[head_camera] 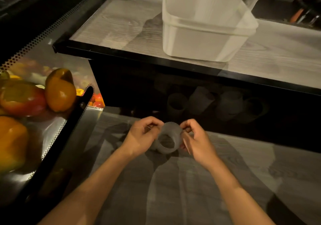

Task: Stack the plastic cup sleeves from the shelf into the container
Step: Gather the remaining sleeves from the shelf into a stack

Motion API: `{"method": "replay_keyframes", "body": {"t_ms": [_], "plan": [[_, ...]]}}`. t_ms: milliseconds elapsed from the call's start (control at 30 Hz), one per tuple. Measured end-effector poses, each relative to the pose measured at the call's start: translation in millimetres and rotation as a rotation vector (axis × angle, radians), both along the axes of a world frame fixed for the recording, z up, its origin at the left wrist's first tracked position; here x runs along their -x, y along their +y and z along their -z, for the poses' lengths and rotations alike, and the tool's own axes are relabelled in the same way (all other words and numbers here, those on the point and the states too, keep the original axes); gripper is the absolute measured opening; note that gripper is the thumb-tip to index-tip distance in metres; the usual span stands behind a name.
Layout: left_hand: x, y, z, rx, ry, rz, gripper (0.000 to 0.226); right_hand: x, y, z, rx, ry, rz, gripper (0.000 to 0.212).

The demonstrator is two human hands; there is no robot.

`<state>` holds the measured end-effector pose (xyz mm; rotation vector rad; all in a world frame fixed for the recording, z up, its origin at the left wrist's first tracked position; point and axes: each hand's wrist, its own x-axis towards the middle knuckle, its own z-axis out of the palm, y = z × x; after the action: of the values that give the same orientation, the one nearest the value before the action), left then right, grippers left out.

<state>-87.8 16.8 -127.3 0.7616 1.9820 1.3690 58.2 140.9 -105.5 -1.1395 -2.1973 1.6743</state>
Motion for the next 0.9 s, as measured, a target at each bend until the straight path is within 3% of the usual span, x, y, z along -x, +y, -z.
{"method": "replay_keyframes", "body": {"t_ms": [167, 333, 433, 667, 767, 900], "plan": [[-1.4, 1.0, 9.2, 0.131, 0.039, -0.008, 0.018, -2.2, 3.7, 14.4, -0.190, -0.166, -0.105, 0.015], [6.0, 22.1, -0.2, 0.145, -0.039, -0.131, 0.021, 7.0, 17.8, 11.2, -0.007, -0.095, 0.107, 0.005], [9.7, 41.4, -6.1, 0.204, -0.151, -0.215, 0.019, 20.9, 33.2, 16.3, 0.062, -0.124, 0.260, 0.010], [11.5, 70.3, -14.2, 0.180, -0.430, -0.213, 0.039, 44.0, 47.8, 18.1, 0.291, -0.191, 0.219, 0.024], [8.2, 70.3, -14.5, 0.152, -0.399, -0.247, 0.017, 45.7, 49.2, 19.9, 0.287, -0.113, 0.304, 0.025], [4.7, 57.5, -22.0, 0.028, -0.284, -0.304, 0.017, 38.2, 33.5, 2.5, 0.196, 0.040, 0.390, 0.017]]}}
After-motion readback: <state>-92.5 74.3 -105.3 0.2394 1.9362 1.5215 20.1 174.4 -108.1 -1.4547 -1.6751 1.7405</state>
